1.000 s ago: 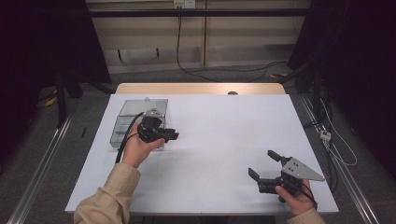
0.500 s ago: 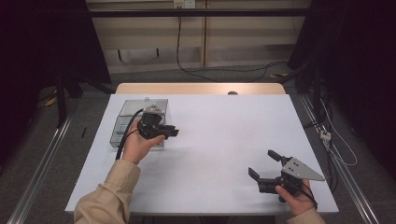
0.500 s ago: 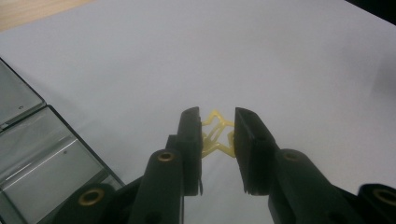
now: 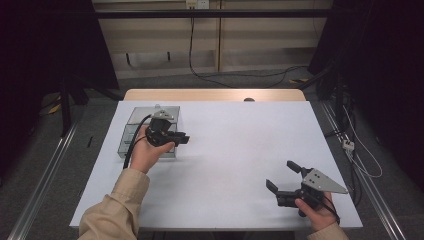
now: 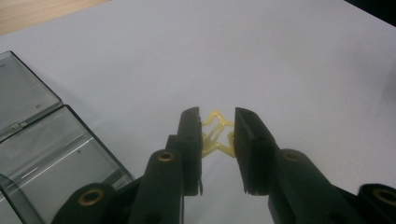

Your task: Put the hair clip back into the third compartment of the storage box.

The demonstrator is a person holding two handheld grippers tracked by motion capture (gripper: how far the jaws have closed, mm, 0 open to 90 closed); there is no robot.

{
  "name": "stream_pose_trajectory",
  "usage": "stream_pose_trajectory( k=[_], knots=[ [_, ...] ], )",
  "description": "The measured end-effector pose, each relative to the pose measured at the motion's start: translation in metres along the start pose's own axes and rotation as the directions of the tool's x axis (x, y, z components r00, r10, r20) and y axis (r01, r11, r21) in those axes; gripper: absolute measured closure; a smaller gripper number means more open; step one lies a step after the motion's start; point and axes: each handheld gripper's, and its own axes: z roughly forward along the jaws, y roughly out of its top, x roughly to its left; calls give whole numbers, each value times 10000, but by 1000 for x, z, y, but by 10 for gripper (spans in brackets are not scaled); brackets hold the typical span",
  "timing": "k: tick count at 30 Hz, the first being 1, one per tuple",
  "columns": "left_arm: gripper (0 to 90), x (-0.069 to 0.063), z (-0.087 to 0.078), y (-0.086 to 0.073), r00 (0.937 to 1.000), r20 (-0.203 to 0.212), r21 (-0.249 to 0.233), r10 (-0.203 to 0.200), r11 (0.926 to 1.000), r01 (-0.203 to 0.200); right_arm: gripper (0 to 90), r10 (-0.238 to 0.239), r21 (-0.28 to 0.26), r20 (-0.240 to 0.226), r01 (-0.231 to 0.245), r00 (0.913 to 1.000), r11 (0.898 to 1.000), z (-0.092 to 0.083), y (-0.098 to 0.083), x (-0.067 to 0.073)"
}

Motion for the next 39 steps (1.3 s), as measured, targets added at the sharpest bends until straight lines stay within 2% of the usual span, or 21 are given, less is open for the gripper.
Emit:
stream_pose_trajectory(
  k=[2,18,22,35,36,37,39],
  knots=[
    [729,0,1,0,9999,-119,-25,7,10000,-8,29,7,-20,-10,-7,10000,10000,0,0,0],
    [728,10,2,3,9995,-275,18,-151,9999,152,28,7,-53,3,-7,10000,10000,0,0,0],
    [728,12,2,3,9993,-283,-136,-239,9996,236,29,18,-48,5,-18,10000,10000,-1,0,0],
    [728,22,2,4,9977,-562,-69,-387,9992,383,29,33,-65,-37,-33,10000,10000,-1,0,0],
    [728,22,2,4,9963,-758,-52,-395,9992,392,29,30,-75,-32,-31,10000,10000,-1,0,0],
    [728,23,2,4,9972,-576,-94,-482,9988,477,29,39,-75,-35,-39,10000,10000,-1,0,0],
    [728,26,2,4,9974,-607,32,-386,9992,389,29,43,-59,-25,-44,10000,10000,-1,0,0]
  ],
)
